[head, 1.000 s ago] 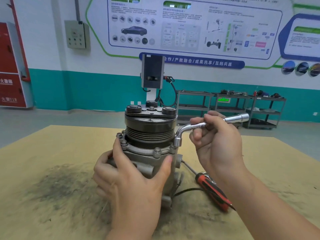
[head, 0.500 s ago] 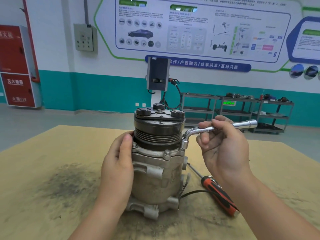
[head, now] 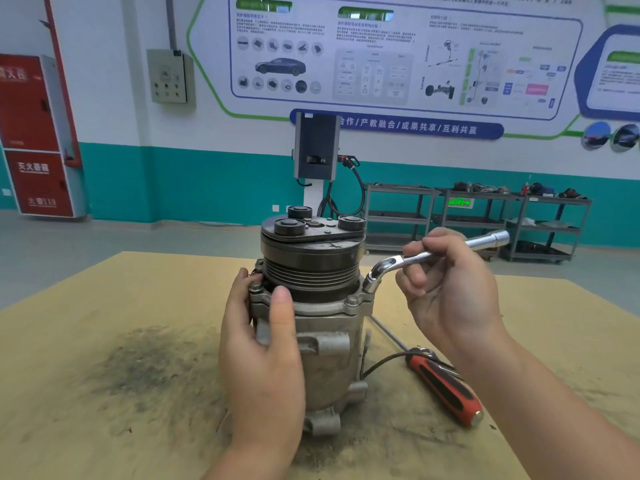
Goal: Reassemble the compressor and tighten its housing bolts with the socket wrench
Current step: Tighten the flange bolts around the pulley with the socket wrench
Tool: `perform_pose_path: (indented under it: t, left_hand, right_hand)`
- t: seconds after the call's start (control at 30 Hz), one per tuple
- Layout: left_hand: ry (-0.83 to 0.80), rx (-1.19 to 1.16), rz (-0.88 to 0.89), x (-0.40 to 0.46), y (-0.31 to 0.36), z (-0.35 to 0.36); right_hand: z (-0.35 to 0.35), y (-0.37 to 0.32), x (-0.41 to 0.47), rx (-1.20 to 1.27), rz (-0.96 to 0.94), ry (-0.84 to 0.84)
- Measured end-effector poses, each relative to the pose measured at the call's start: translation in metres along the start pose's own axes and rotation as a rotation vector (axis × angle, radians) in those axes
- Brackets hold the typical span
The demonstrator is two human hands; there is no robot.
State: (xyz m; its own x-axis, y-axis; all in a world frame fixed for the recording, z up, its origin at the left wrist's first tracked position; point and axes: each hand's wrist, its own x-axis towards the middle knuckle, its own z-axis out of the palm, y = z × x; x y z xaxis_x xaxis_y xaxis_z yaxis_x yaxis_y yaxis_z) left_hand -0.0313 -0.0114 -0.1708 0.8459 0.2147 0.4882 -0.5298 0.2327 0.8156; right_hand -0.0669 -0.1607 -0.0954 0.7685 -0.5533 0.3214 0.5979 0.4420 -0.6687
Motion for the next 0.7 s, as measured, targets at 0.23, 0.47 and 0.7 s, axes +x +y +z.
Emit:
perform_pose_path:
  t: [0.23, 0.47, 0.7]
  left_hand:
    - [0.039, 0.138, 0.067, 0.005, -0.006, -0.003]
    - [-0.038, 0.080, 0.041, 0.023, -0.009, -0.010]
    - [-0.052, 0.261, 0.076, 0.023, -0.012, -0.014]
  right_hand:
    - [-0.002, -0.015, 0.008, -0.085, 0.256, -0.029]
    - [-0.001, -0.020, 0.007, -0.074, 0.347, -0.111]
    - [0.002, -0.002, -0.003, -0.145, 0.014, -0.138]
